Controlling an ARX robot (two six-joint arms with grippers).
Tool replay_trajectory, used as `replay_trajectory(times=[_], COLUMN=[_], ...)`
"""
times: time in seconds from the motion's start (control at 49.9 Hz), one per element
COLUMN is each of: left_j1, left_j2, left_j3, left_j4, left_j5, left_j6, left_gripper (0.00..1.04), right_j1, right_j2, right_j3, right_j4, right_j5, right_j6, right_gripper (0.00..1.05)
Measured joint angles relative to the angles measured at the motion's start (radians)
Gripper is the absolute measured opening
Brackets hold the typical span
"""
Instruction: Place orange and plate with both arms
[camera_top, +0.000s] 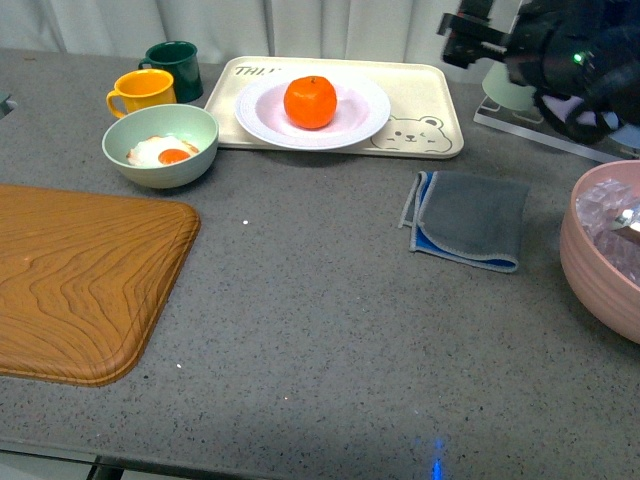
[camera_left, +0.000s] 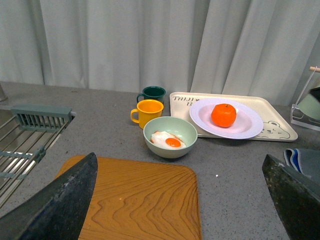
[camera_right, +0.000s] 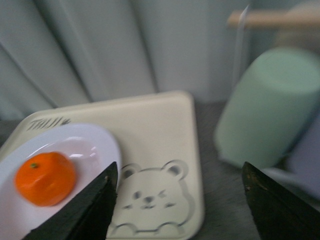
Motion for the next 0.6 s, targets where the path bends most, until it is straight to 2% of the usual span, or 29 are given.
replay_trajectory(times=[0.04,0.12,0.321,0.601], left_j1=[0.0,0.0,0.0,0.0], left_j2=[0.001,0.0,0.0,0.0], left_j3=[0.0,0.0,0.0,0.0], left_j4=[0.0,0.0,0.0,0.0], left_j5=[0.0,0.0,0.0,0.0], left_j6=[0.0,0.0,0.0,0.0], left_gripper=[0.98,0.98,0.98,0.98], right_j1=[-0.005,-0.029,-0.076,-0.102], right_j2=[-0.044,-0.168,-0.416,-0.629], right_j3=[-0.106,-0.316,-0.674,-0.897], right_j4=[0.143,0.348,0.444,0.454], right_j5=[0.043,0.044,0.006,-0.025], right_j6=[-0.076,-0.169,-0.225,-0.232], right_gripper=[0.65,0.47,0.03,0.01])
